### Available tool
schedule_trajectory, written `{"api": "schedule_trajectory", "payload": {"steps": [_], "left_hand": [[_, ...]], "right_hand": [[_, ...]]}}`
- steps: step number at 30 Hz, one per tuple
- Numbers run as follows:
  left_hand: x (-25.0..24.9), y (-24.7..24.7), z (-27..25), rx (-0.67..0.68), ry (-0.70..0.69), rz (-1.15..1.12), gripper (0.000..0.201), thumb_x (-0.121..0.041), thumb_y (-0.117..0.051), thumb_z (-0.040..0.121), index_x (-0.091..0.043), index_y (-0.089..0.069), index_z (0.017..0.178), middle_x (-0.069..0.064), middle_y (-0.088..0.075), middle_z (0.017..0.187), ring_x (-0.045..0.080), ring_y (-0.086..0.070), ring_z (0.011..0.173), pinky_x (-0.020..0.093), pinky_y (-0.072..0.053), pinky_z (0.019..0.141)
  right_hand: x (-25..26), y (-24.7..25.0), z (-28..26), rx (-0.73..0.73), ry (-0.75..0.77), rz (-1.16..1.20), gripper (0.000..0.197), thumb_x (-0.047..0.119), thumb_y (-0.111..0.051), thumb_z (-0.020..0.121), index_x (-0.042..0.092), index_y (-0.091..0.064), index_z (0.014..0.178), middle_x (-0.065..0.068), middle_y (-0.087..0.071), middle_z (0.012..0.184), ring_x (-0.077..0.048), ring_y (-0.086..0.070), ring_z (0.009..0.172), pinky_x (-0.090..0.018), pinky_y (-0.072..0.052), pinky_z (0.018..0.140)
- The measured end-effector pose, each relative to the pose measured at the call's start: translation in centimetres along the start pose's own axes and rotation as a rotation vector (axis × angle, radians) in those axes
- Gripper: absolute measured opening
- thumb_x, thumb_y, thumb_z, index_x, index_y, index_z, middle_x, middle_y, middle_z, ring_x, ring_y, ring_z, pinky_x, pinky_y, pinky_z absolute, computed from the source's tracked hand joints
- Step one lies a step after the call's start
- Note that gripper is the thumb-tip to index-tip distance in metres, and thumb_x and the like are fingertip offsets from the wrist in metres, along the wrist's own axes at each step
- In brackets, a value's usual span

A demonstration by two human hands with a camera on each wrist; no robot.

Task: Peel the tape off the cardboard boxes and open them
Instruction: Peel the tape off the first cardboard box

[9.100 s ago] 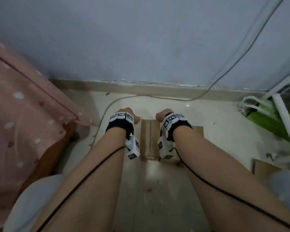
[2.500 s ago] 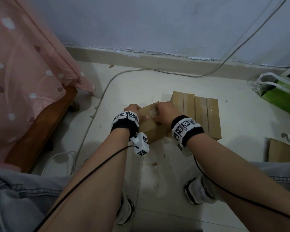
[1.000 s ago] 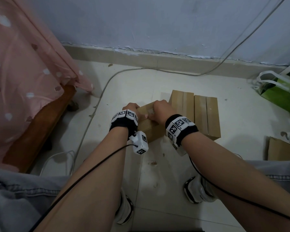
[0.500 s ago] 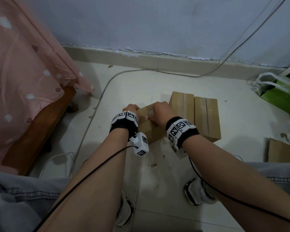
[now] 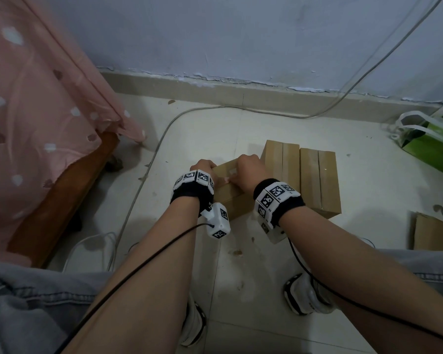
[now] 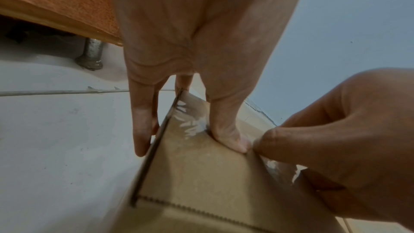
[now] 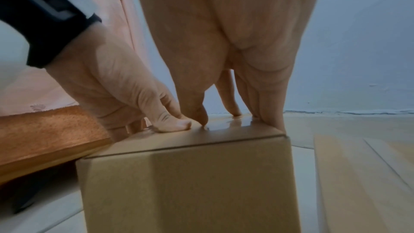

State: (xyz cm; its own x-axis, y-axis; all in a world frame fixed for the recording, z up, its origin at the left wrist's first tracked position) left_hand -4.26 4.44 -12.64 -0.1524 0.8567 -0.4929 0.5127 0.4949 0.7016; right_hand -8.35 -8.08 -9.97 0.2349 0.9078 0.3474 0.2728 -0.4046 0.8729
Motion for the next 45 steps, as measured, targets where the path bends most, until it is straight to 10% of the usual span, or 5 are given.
{"api": "schedule_trajectory", "payload": {"steps": [45], "left_hand": [[0.57,-0.22,0.22,-0.02,0.003,-0.06,0.052,-0.036,-0.08,0.079,-0.013,-0.064,0.122,0.009,-0.067,0.119,0.027,-0.062,0.11,0.024,-0.041,0.079]], "right_hand": [[-0.15,0.51,0.7,-0.057,-0.02,0.06,0.038,0.023,-0.068,0.081,0.013,-0.037,0.061,-0.005,-0.045,0.064,-0.027,-0.051,0.068,-0.028,-0.032,0.05]]}}
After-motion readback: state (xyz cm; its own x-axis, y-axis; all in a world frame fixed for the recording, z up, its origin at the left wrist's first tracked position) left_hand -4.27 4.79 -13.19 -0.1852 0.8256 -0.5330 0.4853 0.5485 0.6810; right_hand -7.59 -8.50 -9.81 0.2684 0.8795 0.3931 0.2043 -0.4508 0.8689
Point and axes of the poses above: each hand's wrist, its own z-axis towards the middle knuckle, its own y-axis out of the back of the hand, x = y × z, the point moved 5 cm from there along z, towards the middle knuckle
